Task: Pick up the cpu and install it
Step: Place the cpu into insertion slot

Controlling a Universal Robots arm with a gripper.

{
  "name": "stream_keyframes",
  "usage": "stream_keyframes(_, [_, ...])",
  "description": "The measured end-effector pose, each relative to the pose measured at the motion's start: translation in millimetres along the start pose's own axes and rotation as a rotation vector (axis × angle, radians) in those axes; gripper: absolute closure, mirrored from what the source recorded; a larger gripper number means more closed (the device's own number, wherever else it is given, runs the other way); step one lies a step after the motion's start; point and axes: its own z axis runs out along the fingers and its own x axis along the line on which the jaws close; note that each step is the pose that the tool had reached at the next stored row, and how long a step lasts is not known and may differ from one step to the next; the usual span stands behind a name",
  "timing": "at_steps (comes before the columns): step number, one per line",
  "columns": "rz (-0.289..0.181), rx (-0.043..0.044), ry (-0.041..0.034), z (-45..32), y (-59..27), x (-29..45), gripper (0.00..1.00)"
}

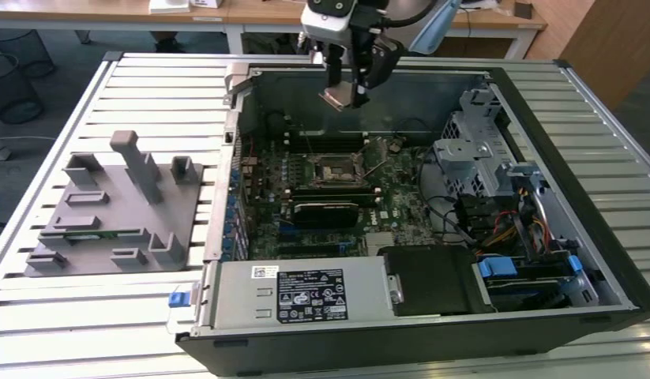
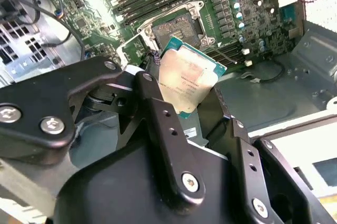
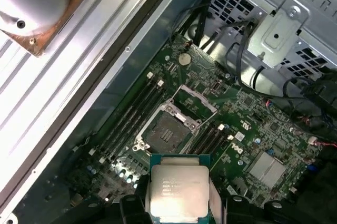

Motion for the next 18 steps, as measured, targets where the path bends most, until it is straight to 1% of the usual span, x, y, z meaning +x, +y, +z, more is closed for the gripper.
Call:
stream_keyframes(5, [0.084, 0.0000, -0.0027, 0.9, 0.0, 0.0, 0.47])
stream_keyframes(18, [0.284, -0.0005, -0.0088, 2.9, -0.1, 0.0, 0.47])
